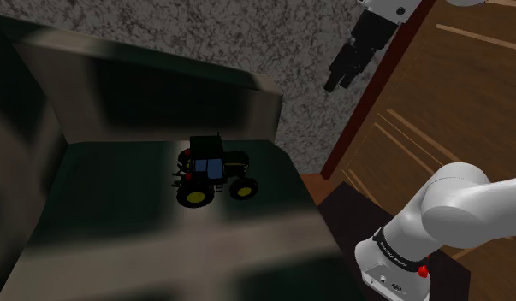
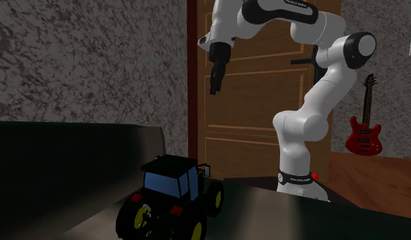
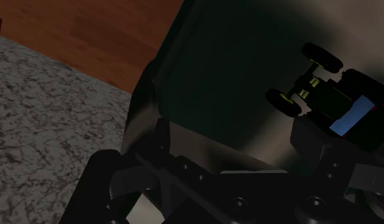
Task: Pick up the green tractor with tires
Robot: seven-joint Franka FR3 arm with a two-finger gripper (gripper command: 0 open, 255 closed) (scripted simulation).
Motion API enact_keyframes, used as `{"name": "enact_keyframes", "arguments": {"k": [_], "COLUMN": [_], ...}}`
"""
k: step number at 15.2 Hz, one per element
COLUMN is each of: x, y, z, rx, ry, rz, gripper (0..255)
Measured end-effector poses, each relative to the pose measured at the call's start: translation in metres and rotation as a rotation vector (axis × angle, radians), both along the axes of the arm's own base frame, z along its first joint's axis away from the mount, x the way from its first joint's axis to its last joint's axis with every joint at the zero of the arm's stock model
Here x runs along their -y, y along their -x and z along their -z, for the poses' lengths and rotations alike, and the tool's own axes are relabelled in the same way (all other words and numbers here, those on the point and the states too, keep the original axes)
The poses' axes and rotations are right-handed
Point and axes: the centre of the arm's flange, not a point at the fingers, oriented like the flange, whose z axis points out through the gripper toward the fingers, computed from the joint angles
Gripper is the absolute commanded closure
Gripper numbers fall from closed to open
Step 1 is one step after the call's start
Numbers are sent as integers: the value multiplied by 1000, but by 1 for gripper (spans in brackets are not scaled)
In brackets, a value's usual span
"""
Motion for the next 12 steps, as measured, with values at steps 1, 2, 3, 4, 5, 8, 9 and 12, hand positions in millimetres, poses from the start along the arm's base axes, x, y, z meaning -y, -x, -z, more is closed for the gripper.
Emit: {"name": "enact_keyframes", "arguments": {"k": [1, 2, 3, 4, 5, 8, 9, 12], "x": [0, -6, -14, -26, -36, -68, -78, -109], "y": [0, -2, -2, -3, -5, -8, -7, -11], "z": [0, 3, 10, 18, 24, 47, 57, 83], "rx": [0, 1, 3, 6, 8, 17, 20, 29], "ry": [0, 3, 8, 14, 20, 40, 47, 67], "rz": [0, -3, -7, -13, -18, -35, -41, -58], "gripper": [0, 0, 0, 0, 0, 0, 0, 0]}}
